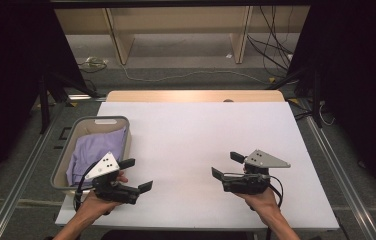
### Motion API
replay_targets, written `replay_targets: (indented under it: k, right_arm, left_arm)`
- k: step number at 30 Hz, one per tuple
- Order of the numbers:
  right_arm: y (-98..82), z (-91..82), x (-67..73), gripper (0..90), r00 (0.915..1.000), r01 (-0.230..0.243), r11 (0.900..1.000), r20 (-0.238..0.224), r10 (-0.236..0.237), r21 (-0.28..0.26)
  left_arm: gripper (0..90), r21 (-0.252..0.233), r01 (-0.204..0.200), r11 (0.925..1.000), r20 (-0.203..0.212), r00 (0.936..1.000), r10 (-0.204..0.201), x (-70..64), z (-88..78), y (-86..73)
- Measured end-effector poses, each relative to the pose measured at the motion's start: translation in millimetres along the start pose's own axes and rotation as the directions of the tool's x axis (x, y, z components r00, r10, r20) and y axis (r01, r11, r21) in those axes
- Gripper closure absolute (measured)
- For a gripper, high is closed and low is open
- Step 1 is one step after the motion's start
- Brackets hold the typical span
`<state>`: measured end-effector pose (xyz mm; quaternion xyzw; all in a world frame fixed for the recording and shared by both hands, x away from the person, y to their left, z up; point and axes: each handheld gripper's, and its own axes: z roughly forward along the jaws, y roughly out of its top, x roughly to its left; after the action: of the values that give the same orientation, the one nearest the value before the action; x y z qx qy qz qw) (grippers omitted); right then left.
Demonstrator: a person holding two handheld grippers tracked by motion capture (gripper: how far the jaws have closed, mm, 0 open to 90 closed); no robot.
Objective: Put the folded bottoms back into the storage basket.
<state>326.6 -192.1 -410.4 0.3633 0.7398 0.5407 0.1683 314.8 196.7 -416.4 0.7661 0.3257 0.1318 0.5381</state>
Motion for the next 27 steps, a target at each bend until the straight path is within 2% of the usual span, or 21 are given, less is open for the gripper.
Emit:
replay_targets:
  k: [11, 27]
  right_arm:
    - [-3.5, -6.7, 2.6, 16.7, 1.0, 0.009, 1.0, 0.003, -0.009, -0.003]
    - [-3.1, -8.0, 0.8, 16.7, 0.9995, 0.012, 1.0, 0.03, -0.012, -0.013]
  left_arm:
    - [0.4, 0.012, -0.006, 0.9999, 0.005, 1.0, 0.006, -1.5, 0.1, -2.5]
    - [0.0, -0.001, 0.008, 1.0, 0.007, 0.9999, -0.008, -0.3, -0.3, -1.7]
